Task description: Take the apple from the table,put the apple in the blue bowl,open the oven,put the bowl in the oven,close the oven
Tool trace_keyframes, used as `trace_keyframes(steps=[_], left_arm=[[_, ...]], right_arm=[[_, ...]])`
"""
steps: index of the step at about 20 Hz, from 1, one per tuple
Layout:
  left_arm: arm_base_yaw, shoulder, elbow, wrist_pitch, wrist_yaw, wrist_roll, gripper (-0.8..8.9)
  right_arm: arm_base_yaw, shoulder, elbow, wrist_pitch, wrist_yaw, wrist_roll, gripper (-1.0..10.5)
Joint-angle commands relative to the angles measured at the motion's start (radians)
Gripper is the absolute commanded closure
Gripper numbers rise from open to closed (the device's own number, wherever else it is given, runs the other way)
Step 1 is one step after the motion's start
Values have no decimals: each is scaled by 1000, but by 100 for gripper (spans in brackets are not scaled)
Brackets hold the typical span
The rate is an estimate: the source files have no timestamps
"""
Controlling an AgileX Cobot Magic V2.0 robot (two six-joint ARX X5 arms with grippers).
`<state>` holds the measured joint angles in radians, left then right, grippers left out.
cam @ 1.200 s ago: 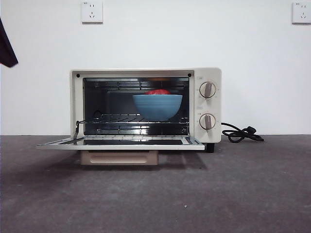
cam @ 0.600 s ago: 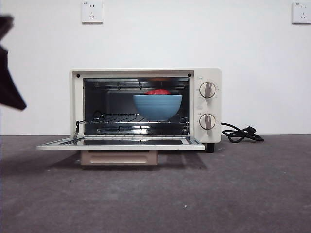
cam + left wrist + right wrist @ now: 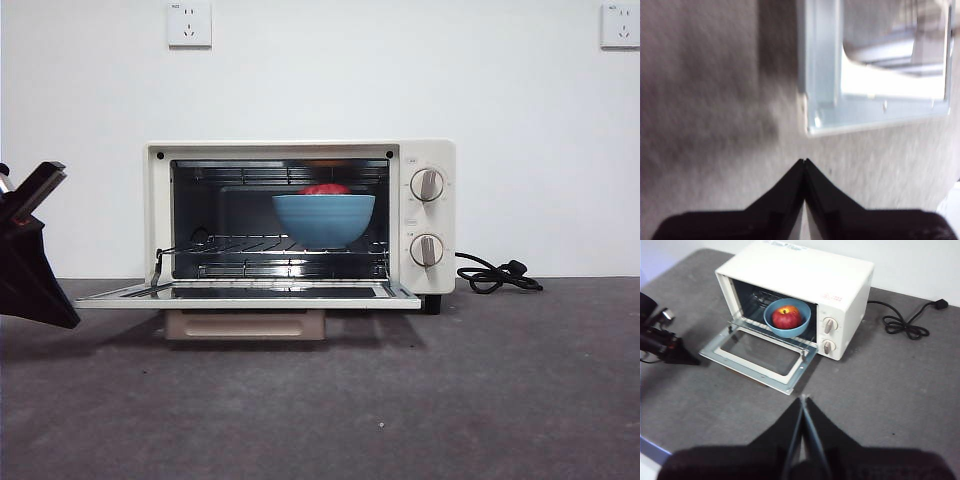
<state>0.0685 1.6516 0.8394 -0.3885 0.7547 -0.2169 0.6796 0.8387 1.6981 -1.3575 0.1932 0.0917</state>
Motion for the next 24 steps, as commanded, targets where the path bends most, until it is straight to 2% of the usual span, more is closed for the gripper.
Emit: trace_keyframes(steps=[1, 8, 14, 24], left_arm=[[0, 22, -7, 31, -2, -82, 821], [0, 24, -6, 52, -70, -145, 821], [-1, 25, -6, 119, -74, -234, 821], [-40, 73, -6, 184, -74, -274, 821]], right_arm=[[1, -39, -8, -18, -1, 44, 955], [1, -91, -8, -17, 0, 75, 955], [1, -91, -8, -17, 0, 86, 955], [1, -91, -8, -17, 0, 101, 955]])
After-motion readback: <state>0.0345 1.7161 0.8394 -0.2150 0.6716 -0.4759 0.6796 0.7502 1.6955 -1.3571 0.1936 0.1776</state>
